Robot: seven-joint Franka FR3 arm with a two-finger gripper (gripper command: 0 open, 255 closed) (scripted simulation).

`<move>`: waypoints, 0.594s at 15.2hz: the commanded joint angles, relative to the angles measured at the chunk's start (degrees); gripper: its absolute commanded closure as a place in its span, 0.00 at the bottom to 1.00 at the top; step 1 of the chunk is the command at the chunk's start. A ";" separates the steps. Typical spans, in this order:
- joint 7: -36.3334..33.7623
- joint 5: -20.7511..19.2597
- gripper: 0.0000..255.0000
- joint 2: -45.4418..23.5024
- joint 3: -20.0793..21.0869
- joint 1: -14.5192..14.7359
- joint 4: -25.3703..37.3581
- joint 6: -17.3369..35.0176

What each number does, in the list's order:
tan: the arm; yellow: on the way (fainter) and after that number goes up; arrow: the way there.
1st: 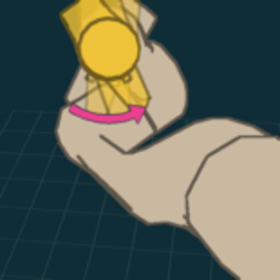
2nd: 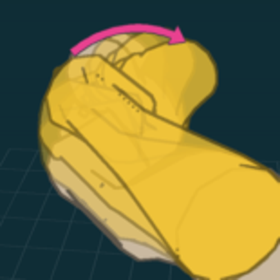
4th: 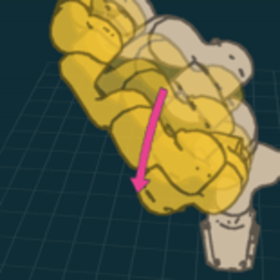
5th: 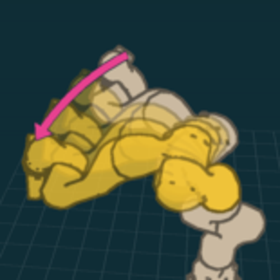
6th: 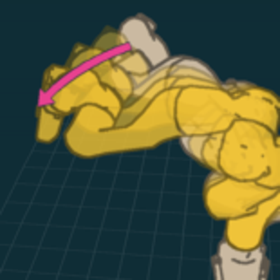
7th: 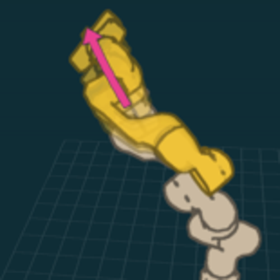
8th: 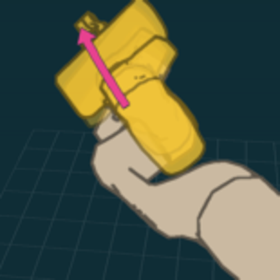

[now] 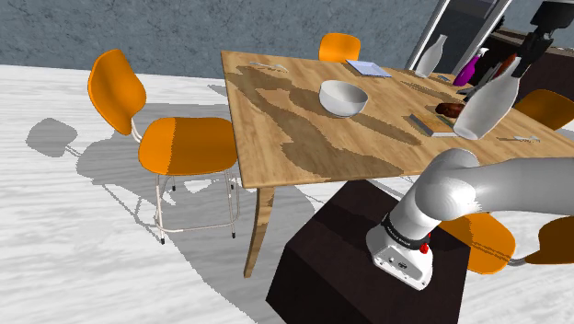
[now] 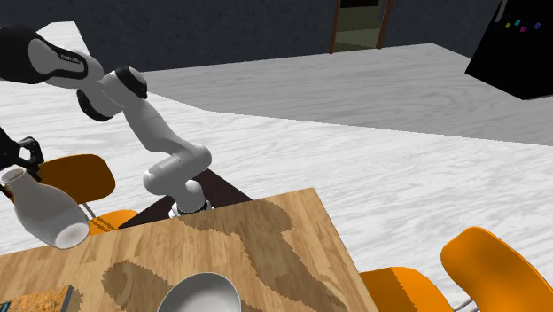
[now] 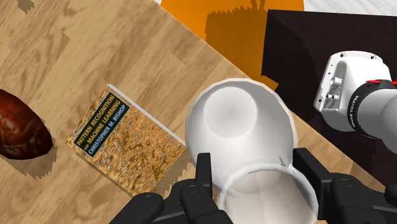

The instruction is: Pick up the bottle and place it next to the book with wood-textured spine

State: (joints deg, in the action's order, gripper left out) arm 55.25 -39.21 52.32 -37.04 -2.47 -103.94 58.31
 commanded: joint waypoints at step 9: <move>15.87 -10.19 1.00 -3.99 -14.83 6.31 14.72 1.41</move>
State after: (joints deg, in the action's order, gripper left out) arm 69.46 -48.56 49.03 -50.28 2.85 -91.19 59.62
